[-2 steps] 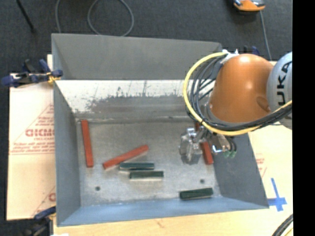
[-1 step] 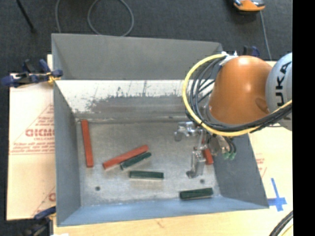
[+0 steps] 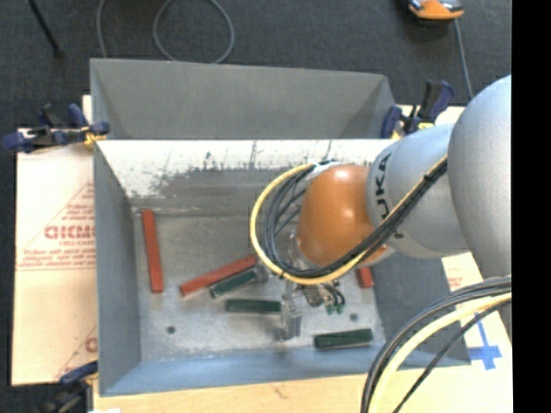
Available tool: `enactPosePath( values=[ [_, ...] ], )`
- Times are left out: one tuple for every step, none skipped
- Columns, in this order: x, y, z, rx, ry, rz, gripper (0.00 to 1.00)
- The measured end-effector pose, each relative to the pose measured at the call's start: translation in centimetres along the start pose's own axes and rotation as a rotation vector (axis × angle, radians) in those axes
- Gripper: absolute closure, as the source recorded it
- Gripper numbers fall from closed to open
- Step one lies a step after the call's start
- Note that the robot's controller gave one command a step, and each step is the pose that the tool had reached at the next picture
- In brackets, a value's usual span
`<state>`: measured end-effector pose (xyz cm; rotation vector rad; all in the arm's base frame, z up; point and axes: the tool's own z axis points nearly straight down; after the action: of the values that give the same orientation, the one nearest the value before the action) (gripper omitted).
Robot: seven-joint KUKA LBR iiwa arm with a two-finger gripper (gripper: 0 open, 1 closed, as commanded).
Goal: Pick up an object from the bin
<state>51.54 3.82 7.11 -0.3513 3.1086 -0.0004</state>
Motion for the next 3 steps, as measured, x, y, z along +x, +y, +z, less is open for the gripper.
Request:
enactPosePath(
  values=[
    [-0.2,-0.1,-0.5,0.001,-0.006,-0.001,1.0],
    [-3.8,3.4,-0.6,-0.002,0.007,-0.344,1.0],
    [-9.3,10.4,-4.1,-0.005,0.004,-0.535,1.0]
  ],
)
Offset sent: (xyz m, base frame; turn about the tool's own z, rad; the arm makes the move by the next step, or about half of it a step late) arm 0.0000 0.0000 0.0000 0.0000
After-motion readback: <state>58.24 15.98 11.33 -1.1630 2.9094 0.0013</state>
